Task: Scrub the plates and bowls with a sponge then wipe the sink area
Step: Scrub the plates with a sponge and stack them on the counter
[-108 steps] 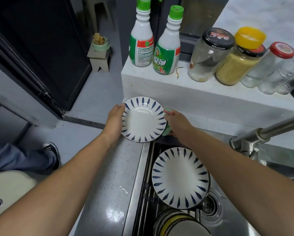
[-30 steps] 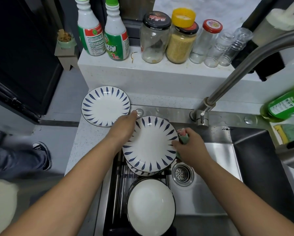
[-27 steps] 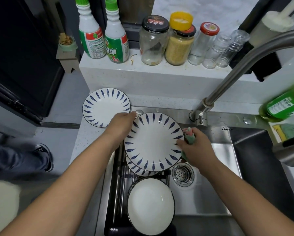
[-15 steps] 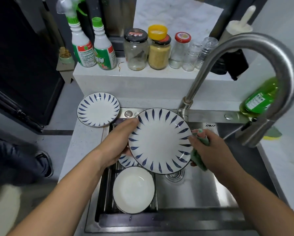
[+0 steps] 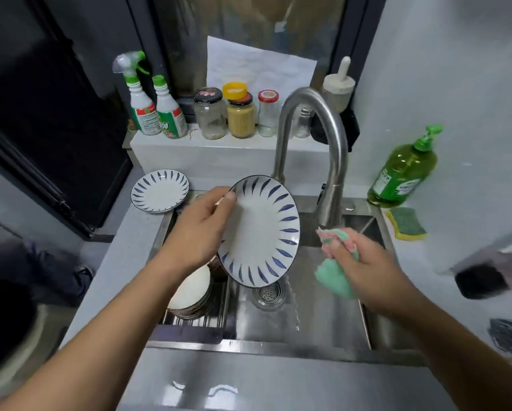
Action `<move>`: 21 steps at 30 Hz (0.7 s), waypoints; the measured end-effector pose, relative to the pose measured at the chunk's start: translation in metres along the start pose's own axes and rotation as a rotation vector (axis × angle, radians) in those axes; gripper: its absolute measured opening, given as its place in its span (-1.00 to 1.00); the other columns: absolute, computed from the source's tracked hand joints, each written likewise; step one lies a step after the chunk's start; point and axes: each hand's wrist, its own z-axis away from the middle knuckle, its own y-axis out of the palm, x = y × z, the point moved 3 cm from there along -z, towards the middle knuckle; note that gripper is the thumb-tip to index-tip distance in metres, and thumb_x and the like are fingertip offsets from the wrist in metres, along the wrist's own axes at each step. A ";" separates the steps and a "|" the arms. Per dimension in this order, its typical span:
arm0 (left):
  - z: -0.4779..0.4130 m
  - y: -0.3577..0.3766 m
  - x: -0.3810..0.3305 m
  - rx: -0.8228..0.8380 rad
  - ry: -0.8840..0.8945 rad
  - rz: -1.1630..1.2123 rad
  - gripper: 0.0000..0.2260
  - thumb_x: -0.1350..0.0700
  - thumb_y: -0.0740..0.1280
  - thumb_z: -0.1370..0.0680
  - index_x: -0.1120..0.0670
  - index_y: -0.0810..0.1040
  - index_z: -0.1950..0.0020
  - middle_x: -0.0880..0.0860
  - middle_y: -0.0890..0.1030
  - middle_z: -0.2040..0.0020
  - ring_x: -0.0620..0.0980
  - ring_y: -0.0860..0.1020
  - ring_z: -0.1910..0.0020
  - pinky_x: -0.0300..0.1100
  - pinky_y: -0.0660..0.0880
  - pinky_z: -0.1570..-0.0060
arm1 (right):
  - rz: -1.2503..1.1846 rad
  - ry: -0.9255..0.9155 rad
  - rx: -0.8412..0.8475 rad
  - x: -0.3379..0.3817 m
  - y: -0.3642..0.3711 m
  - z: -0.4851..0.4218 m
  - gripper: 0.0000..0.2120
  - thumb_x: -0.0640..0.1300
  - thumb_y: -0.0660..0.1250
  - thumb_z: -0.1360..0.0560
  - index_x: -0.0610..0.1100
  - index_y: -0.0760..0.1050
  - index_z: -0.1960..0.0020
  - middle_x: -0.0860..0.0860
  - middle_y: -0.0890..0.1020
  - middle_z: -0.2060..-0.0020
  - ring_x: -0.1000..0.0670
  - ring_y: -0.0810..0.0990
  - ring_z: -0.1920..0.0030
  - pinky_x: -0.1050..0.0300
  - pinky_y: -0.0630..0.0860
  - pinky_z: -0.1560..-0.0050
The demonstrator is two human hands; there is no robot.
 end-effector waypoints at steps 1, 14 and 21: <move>0.003 0.003 -0.007 -0.014 0.018 -0.031 -0.66 -0.05 0.17 -0.73 -0.26 0.54 0.22 -0.18 0.47 0.31 -0.18 0.40 0.29 -0.25 0.35 0.24 | -0.013 -0.016 0.000 0.001 -0.008 0.002 -0.84 0.02 0.24 -0.63 0.20 0.58 -0.09 0.21 0.68 0.08 0.18 0.63 0.02 0.10 0.53 -0.13; 0.039 0.032 -0.040 -0.175 -0.122 0.180 -0.69 -0.20 0.21 -0.61 -0.07 0.67 0.03 -0.02 0.71 0.01 0.04 0.64 -0.04 0.21 0.50 -0.26 | 0.377 -0.637 0.043 0.057 -0.014 0.001 -0.70 -0.01 0.16 -0.60 -0.06 0.48 -0.27 0.00 0.27 -0.50 -0.15 0.31 -0.48 -0.05 0.35 -0.38; 0.032 0.021 -0.044 -0.275 -0.101 0.266 -0.68 -0.11 0.21 -0.69 0.05 0.63 0.05 -0.02 0.66 0.10 -0.01 0.60 0.06 0.04 0.52 -0.10 | 0.760 -0.679 0.185 0.029 0.007 0.011 -0.37 0.23 -0.26 -0.62 0.02 -0.23 -0.62 0.07 -0.25 -0.61 0.05 -0.43 -0.56 -0.13 -0.22 -0.58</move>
